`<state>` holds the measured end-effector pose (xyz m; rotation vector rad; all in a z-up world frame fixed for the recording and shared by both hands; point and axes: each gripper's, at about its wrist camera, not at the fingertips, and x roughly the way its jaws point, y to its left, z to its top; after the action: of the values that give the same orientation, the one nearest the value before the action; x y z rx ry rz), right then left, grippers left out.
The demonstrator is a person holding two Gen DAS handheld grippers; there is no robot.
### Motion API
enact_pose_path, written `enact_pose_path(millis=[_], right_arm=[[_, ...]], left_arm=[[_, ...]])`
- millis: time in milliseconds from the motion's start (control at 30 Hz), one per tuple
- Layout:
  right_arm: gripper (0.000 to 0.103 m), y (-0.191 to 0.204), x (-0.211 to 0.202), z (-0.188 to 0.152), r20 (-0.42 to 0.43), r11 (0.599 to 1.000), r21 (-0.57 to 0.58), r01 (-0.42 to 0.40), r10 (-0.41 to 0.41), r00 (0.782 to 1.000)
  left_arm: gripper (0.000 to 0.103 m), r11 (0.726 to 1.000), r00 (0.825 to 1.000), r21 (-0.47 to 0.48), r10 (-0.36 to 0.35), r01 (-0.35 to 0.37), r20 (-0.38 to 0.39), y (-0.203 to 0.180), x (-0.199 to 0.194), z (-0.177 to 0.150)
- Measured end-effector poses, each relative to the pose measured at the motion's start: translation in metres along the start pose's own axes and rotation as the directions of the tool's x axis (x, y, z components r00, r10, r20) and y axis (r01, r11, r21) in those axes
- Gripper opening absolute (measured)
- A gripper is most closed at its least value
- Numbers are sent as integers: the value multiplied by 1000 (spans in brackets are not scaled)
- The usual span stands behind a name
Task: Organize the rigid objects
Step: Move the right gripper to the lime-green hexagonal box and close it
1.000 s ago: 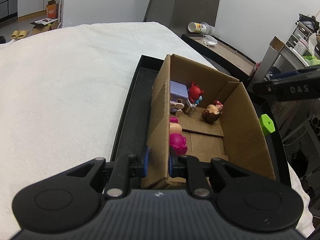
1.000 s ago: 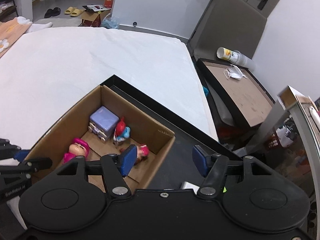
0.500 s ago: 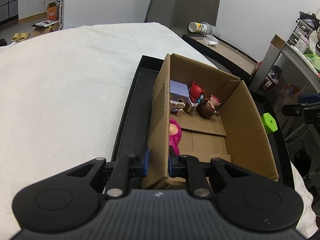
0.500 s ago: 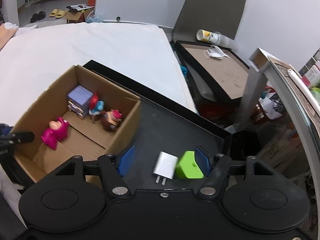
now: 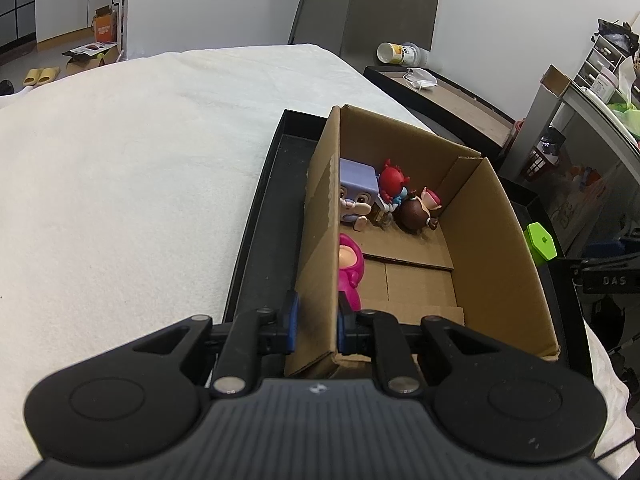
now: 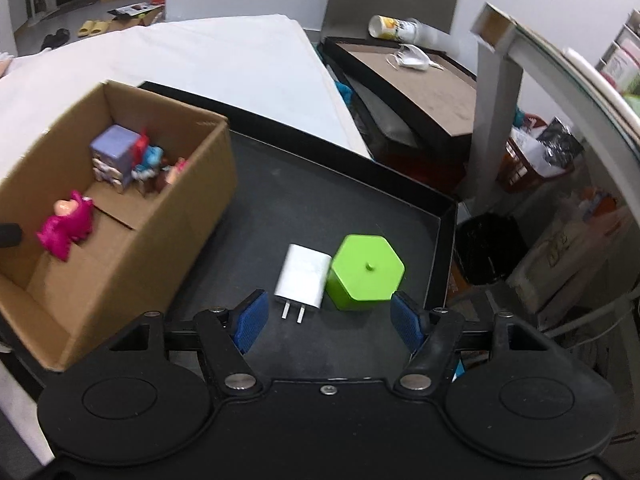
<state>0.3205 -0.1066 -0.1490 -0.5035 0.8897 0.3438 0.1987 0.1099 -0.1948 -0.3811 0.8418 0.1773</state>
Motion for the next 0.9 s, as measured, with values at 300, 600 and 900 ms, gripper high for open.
enact_pose_path(millis=[300, 600, 900], right_arm=[[71, -23, 18, 0, 43, 994, 110, -7, 3, 999], [75, -32, 34, 4, 67, 986, 161, 29, -40, 997], [75, -34, 45, 6, 80, 978, 202, 48, -65, 995]], left_arm=[[17, 1000, 1000, -9, 3, -3, -2, 1, 0, 1], [17, 1000, 1000, -6, 7, -7, -2, -1, 0, 0], [17, 1000, 1000, -5, 9, -9, -1, -1, 0, 0]])
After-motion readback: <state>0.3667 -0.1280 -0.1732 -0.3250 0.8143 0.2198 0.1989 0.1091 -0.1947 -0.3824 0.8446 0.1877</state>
